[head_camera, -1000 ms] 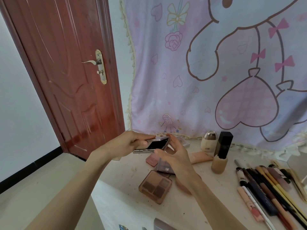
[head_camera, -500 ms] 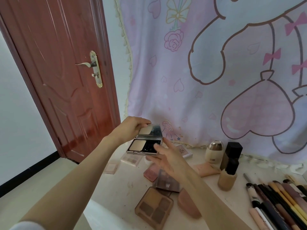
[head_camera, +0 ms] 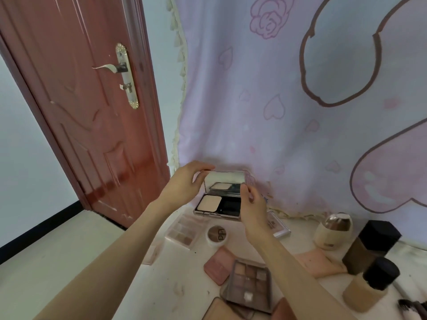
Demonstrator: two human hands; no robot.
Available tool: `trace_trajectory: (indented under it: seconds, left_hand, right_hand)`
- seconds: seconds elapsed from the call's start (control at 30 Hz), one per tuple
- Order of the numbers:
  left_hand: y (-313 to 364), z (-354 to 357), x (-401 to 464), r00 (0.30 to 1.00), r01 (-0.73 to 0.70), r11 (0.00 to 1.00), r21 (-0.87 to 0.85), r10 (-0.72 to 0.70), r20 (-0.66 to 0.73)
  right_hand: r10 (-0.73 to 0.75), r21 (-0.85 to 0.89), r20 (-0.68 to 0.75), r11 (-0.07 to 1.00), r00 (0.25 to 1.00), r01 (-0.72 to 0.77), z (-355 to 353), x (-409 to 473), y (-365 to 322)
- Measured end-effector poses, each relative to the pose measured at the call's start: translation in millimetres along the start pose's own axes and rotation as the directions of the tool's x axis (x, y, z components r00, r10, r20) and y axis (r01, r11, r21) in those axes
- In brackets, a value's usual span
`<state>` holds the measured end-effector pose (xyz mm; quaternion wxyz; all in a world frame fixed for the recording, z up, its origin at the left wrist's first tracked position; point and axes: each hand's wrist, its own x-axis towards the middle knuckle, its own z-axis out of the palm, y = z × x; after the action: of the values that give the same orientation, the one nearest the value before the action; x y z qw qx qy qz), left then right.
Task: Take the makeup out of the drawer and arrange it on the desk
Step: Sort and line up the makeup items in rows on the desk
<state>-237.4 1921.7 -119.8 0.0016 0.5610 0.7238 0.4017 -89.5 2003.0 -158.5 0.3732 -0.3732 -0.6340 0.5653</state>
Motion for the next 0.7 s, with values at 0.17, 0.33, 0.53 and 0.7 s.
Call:
trace_trajectory:
  seconds: [0.17, 0.33, 0.53, 0.7]
  left_hand:
    - [-48.8, 14.1, -25.0, 0.991, 0.118, 0.976, 0.185, -0.127, 0.039]
    - [-76.5, 15.7, -10.0, 0.93, 0.265, 0.943, 0.203, -0.305, 0.205]
    - [-92.6, 13.1, 13.5, 0.839, 0.542, 0.751, -0.377, -0.509, 0.193]
    - [-96.4, 14.5, 18.3, 0.843, 0.53, 0.681, -0.505, -0.491, 0.221]
  right_hand:
    - [0.022, -0.061, -0.042, 0.998, 0.999, -0.024, -1.7, 11.6, 14.8]
    - [0.033, -0.097, -0.017, 0.995, 0.999, -0.035, 5.9, 26.1, 17.2]
    - [0.101, -0.1, 0.037, 0.99, 0.994, -0.097, 35.8, 46.5, 15.0]
    - [0.194, -0.173, 0.046, 0.968, 0.98, -0.184, 56.0, 58.7, 22.1]
